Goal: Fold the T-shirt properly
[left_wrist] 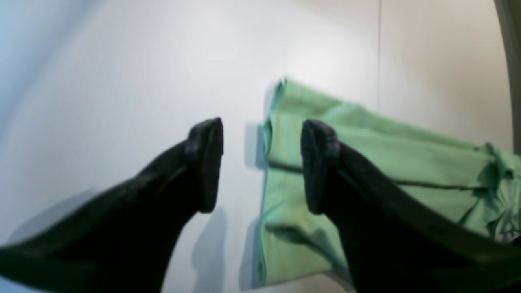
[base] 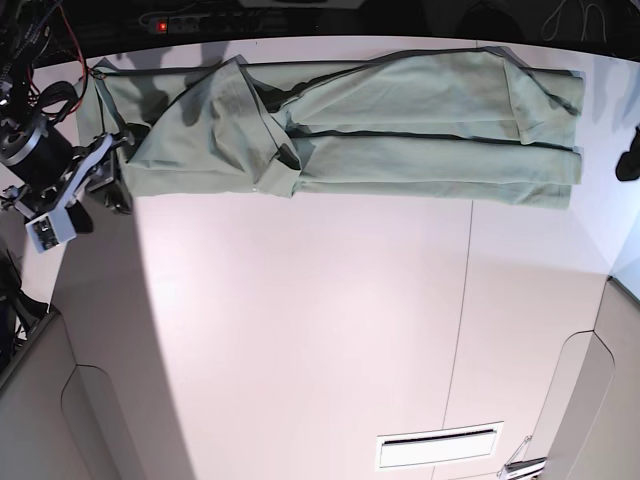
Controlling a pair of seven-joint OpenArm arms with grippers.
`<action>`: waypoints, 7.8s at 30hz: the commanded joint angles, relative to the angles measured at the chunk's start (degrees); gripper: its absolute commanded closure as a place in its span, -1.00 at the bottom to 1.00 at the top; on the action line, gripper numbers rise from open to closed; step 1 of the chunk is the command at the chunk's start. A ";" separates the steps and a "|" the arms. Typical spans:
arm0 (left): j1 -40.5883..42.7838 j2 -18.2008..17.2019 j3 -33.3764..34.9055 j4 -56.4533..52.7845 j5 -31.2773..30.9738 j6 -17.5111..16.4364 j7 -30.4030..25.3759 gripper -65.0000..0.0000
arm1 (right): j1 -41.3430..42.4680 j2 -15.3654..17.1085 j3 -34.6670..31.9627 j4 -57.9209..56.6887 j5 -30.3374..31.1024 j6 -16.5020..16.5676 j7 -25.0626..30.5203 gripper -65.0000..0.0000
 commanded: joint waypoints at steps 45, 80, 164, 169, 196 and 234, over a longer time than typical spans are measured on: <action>-0.94 9.18 8.83 -8.66 -1.01 -0.47 -0.74 -0.16 | 0.44 0.81 2.19 -14.69 2.49 0.42 4.72 -0.05; 3.06 22.82 11.82 17.97 -20.64 -0.47 13.22 1.00 | 0.42 0.85 2.32 -14.69 -10.84 -6.25 4.70 -0.05; -3.87 34.77 61.55 35.08 27.76 7.41 -6.14 1.00 | 0.42 0.81 2.32 -14.71 -9.29 -6.23 5.14 -0.05; -3.85 34.77 58.62 35.08 27.82 7.39 -2.86 1.00 | 0.42 0.85 2.32 -14.71 -9.88 -6.23 5.14 -0.05; -1.92 30.95 35.52 35.08 20.35 1.95 2.95 1.00 | 2.05 11.56 12.02 -40.54 12.11 3.74 1.09 -0.06; -1.53 28.70 28.44 35.08 19.10 1.57 3.89 0.61 | 10.40 7.45 1.25 -53.68 41.59 7.30 -17.03 1.00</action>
